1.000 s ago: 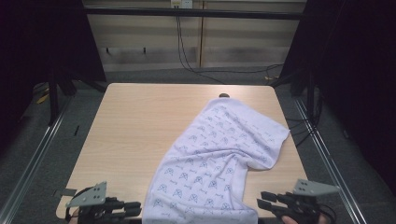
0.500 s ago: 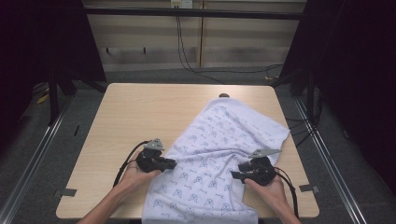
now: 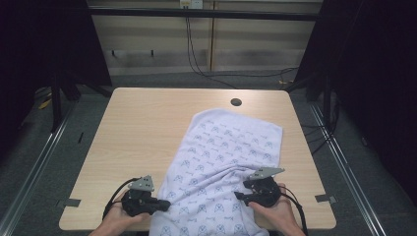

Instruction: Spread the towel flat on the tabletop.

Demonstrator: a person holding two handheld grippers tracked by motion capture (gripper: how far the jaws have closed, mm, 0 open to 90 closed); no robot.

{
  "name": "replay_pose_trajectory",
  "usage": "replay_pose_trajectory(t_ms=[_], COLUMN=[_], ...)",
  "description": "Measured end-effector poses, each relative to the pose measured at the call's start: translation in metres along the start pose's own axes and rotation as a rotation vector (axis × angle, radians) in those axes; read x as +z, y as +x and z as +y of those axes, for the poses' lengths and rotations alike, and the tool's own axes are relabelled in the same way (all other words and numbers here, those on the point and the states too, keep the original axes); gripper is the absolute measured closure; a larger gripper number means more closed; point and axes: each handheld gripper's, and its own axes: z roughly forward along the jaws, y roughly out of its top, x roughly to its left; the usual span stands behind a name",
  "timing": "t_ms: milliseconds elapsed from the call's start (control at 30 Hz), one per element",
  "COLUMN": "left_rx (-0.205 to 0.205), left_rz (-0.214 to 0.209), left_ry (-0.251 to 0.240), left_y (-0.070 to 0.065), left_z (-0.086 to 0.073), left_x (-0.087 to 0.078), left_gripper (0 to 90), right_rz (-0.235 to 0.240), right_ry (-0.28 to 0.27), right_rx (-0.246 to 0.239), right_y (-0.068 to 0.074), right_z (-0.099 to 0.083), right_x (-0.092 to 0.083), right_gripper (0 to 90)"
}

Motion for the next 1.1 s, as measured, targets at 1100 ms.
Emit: replay_pose_trajectory(t_ms=[1100], left_rx=[-0.032], left_rz=[0.101], left_ry=[-0.007], left_y=[0.0], left_z=[-0.007], left_x=[-0.012], left_gripper=[82.6], right_rz=[-0.055], right_ry=[-0.006], right_rx=[0.153], right_y=[-0.003], right_z=[-0.07], right_x=[-0.116], right_gripper=[79.6])
